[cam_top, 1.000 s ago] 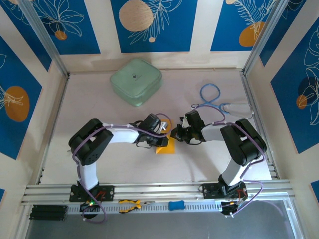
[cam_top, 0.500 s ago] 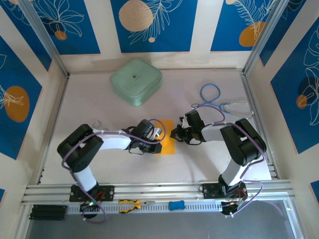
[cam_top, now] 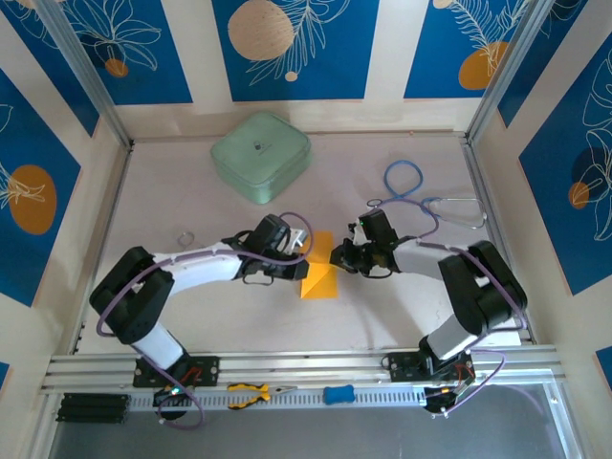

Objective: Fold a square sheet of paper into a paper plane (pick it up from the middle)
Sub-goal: Fold the triangle a second time at the center of the table, then turn over the paper at the center of the table.

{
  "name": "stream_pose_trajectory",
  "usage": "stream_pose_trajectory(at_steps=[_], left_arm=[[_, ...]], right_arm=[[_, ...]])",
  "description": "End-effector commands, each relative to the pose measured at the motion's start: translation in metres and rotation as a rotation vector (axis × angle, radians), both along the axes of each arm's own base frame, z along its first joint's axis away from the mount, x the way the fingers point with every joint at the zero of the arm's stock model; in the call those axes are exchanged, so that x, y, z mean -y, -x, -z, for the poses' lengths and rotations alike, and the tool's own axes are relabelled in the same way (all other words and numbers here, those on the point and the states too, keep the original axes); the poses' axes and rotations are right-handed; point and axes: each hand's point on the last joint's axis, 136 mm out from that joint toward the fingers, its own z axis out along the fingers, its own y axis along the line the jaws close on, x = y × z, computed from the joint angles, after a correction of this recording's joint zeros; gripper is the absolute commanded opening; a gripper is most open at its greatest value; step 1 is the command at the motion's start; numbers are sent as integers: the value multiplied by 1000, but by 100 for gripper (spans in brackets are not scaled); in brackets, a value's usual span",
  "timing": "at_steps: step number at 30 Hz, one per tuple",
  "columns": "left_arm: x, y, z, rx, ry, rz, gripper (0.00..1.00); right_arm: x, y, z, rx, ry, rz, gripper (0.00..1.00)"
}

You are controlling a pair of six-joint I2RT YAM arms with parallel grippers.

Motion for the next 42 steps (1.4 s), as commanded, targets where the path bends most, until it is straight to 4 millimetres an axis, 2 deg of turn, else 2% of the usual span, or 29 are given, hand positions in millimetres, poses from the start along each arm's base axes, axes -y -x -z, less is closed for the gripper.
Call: stream_pose_trajectory(at_steps=[1, 6, 11, 15, 25, 37, 42], left_arm=[[7, -16, 3, 13, 3, 25, 8], [14, -18, 15, -16, -3, 58, 8], [3, -15, 40, -35, -80, 55, 7], [-5, -9, 55, -60, -109, 53, 6], [-20, 8, 78, -112, -143, 39, 2], [-16, 8, 72, -114, -119, 40, 1], [-17, 8, 72, -115, -118, 38, 1]], right_arm=[[10, 11, -14, -6, 35, 10, 20], [14, 40, -17, -50, 35, 27, 31], [10, 67, -9, -114, 40, 58, 42], [3, 78, -2, -149, 53, 61, 46], [-11, 78, 9, -183, 106, 30, 46], [-11, 72, 19, -190, 127, 45, 46], [-21, 64, 14, -153, 72, 21, 47]])
